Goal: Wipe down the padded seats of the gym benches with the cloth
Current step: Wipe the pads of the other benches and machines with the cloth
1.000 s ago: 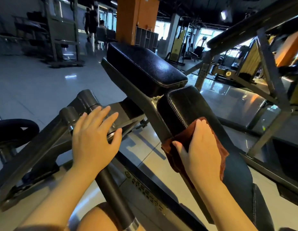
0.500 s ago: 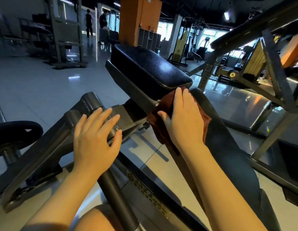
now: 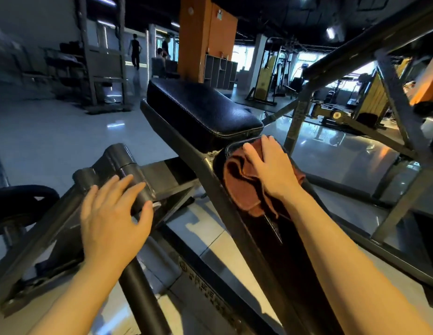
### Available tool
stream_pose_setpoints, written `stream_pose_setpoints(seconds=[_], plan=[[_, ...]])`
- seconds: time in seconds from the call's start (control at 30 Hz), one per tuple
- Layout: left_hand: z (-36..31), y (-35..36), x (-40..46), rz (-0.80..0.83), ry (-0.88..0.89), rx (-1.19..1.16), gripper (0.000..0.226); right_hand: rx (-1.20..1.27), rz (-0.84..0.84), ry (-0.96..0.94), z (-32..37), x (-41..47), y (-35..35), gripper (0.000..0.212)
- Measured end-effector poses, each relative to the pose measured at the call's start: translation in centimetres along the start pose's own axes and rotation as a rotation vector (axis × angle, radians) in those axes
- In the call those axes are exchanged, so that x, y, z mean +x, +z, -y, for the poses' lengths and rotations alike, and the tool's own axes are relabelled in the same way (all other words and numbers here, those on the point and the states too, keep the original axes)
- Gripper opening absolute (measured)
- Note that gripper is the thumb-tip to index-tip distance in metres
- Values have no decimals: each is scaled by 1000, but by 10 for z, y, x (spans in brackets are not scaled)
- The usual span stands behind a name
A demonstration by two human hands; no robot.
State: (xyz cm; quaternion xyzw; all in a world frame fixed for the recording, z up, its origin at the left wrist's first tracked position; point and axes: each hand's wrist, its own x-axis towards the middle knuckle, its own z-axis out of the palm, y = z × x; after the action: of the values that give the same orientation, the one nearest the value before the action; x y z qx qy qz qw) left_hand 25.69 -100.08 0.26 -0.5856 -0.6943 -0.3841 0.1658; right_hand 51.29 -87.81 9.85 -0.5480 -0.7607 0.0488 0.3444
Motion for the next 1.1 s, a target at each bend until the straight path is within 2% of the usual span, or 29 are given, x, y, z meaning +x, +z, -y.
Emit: stream_pose_setpoints(seconds=[0.13,0.2,0.27,0.47,0.57,0.67,0.73,0.83,0.9,1.0,1.03,1.1], plan=[[-17,2,-32,65,-4,77,58,-3,50,210,-31,54,-4,95],[-26,2,-45,96,0,109,58,-1,66,292,-36,60,-3,90],[-32,3,-52,93,-17,109,59,-32,78,279,-25,56,1,84],[-37,1,-54,81,-45,91,60,-98,18,-145,28,-7,13,76],[-42,0,-62,96,-70,104,63,-104,28,-328,26,-47,11,74],[-54,0,-78,139,-68,130,72,-119,108,-477,5,-76,1,65],[-61,0,-89,168,-34,150,71,-60,150,-444,-10,-81,-9,64],[-66,1,-101,198,23,161,67,30,121,-290,-42,-64,-18,67],[-67,2,-104,192,38,162,66,-8,117,-194,-72,-34,-20,67],[-68,4,-102,168,26,152,68,-106,220,-61,-101,19,-19,101],[-68,4,-101,158,19,153,68,-108,218,-49,-97,31,-16,103],[-68,5,-99,145,9,157,68,-94,217,-84,-70,41,-8,89]])
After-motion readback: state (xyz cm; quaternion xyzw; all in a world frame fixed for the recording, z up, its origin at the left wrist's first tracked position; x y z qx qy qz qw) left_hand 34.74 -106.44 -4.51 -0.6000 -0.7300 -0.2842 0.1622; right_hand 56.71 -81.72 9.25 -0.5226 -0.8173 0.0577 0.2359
